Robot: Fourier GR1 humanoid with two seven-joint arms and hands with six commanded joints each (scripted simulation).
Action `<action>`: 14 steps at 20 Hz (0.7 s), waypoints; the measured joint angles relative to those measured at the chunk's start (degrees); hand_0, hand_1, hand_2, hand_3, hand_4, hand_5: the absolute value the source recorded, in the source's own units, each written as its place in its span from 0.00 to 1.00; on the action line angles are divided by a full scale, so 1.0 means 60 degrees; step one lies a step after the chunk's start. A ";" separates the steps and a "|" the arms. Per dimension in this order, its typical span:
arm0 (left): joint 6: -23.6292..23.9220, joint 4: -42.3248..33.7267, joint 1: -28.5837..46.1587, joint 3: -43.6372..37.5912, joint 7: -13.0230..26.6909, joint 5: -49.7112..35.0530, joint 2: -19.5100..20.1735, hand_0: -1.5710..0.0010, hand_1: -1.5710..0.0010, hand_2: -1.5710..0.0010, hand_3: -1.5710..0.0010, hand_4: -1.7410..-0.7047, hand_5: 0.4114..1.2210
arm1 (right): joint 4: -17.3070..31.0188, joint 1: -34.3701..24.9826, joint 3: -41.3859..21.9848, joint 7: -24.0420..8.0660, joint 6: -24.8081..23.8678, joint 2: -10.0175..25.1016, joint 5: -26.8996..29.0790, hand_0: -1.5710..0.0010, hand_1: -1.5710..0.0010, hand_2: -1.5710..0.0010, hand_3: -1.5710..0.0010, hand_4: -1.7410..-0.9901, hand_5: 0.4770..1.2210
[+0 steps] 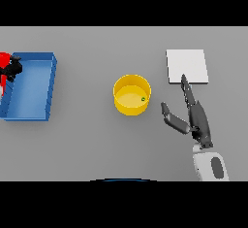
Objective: Pick up the red beaker and tilt it to pour out 1 green nut into yellow bowl. Pick up the yellow bowl and place it on the metallic measuring scale.
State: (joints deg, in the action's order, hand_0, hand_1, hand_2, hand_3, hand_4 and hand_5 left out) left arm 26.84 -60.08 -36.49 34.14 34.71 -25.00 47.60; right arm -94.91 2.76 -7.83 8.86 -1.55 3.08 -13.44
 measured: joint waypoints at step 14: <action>-0.2250 -0.0092 0.0059 0.0634 -0.1376 0.0208 0.0448 0.93 0.94 0.94 0.95 1.00 0.29 | -0.0098 0.0068 -0.0023 -0.0073 0.0030 0.0133 -0.0087 1.00 1.00 1.00 1.00 0.75 0.28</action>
State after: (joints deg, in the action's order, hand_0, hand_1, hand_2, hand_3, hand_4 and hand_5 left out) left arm 13.34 -60.63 -36.13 37.94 26.45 -23.76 50.29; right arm -95.50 3.17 -7.97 8.42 -1.37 3.88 -13.96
